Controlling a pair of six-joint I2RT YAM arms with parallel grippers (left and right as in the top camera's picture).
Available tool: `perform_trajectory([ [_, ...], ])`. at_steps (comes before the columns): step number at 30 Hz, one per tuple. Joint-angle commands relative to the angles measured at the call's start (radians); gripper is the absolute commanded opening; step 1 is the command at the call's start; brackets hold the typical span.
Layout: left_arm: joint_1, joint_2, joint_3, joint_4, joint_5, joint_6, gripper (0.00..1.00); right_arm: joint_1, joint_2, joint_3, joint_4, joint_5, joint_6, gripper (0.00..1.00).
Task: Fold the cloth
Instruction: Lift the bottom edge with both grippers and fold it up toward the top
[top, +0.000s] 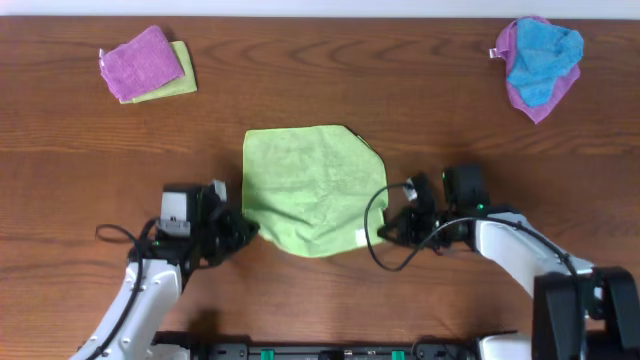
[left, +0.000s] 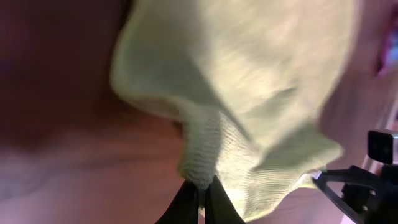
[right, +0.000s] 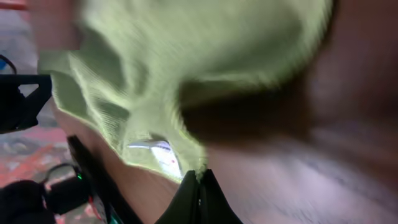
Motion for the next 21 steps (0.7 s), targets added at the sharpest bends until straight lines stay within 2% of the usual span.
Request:
perform_trajectory([
  [1, 0.003, 0.002, 0.089, -0.016, -0.024, 0.042, 0.06, 0.003, -0.04, 0.057, 0.0, -0.033, 0.031, 0.02],
  [8, 0.003, 0.004, 0.138, 0.003, -0.151, 0.068, 0.06, 0.003, -0.041, 0.111, 0.108, 0.014, 0.119, 0.01],
  [16, 0.003, 0.134, 0.147, 0.139, -0.144, 0.072, 0.06, 0.003, -0.04, 0.111, 0.275, 0.139, 0.211, 0.01],
  [21, 0.003, 0.231, 0.222, 0.142, -0.145, 0.103, 0.06, 0.003, -0.026, 0.112, 0.349, 0.188, 0.253, 0.02],
])
